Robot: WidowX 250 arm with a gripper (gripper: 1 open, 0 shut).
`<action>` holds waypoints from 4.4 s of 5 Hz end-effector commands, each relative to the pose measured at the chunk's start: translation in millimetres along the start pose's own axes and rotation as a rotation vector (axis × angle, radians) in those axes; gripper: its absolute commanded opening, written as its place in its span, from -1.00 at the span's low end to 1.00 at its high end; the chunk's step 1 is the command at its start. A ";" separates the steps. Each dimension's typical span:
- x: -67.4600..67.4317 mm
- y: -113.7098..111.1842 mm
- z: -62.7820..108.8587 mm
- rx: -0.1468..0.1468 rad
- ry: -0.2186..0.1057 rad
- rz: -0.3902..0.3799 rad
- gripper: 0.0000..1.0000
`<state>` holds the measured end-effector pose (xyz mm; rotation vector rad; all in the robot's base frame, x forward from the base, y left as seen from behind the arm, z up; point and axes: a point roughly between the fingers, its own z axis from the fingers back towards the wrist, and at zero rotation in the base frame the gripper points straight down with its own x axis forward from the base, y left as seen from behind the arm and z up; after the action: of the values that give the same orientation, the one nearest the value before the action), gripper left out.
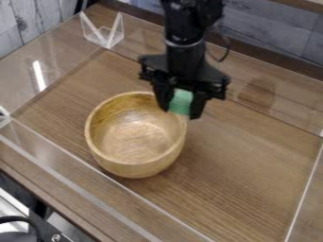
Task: Put green object into wooden bowl
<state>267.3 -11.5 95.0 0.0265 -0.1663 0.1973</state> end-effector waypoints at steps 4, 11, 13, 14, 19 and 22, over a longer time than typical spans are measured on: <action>3.1 -52.3 19.9 -0.028 -0.042 -0.047 -1.00; 1.3 19.6 19.0 0.002 -0.025 -0.005 -1.00; 0.5 18.4 32.0 0.001 -0.028 0.014 -1.00; -3.8 13.8 33.3 0.002 -0.027 0.039 -1.00; -16.0 45.4 39.4 -0.005 -0.021 -0.079 -1.00; -22.9 43.4 57.5 0.007 -0.015 -0.083 -1.00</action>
<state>223.0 24.0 141.1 0.0363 -0.1482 0.1170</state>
